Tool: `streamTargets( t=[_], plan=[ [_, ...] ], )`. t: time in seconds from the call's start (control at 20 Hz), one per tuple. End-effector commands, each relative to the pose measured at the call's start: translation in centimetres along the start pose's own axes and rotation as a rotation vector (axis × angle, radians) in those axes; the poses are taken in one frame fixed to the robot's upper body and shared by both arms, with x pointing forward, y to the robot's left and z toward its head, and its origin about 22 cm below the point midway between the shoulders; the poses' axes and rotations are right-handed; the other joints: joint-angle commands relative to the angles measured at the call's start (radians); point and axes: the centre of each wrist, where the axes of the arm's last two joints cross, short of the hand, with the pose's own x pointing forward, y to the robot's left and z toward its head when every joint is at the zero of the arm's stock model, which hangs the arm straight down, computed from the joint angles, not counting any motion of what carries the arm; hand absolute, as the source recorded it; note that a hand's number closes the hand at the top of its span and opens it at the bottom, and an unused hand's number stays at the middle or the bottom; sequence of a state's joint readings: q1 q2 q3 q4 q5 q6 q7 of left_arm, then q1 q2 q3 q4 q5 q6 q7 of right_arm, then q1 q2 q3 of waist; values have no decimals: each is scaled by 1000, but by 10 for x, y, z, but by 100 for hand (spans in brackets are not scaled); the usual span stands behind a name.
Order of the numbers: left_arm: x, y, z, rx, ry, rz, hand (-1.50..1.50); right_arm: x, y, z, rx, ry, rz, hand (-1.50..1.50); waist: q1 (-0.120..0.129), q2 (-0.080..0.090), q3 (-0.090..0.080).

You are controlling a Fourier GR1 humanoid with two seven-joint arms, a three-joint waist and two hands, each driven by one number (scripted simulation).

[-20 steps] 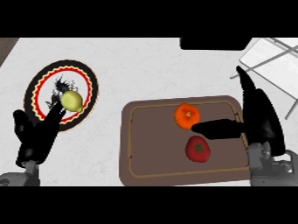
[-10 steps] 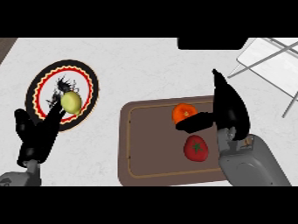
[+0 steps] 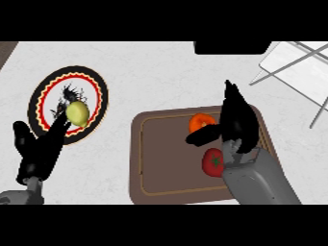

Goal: Pick the squash from the tray and place it in the tiered shelf

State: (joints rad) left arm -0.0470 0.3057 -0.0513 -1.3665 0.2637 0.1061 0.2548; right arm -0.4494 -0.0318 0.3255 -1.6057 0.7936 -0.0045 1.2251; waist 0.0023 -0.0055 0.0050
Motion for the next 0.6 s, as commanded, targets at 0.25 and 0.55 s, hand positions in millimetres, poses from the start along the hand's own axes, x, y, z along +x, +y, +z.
streamTargets(
  t=[0.25, 0.55],
  plan=[
    [-2, 0, -4, -15, 38, 16, 0, -4, 24, -8, 0, 226, 59, -150, -1, 6, -6],
    [7, 8, 1, -21, 24, 6, 0, -6, 36, -25, -45, 269, 85, -150, 5, 5, -5]
  ],
)
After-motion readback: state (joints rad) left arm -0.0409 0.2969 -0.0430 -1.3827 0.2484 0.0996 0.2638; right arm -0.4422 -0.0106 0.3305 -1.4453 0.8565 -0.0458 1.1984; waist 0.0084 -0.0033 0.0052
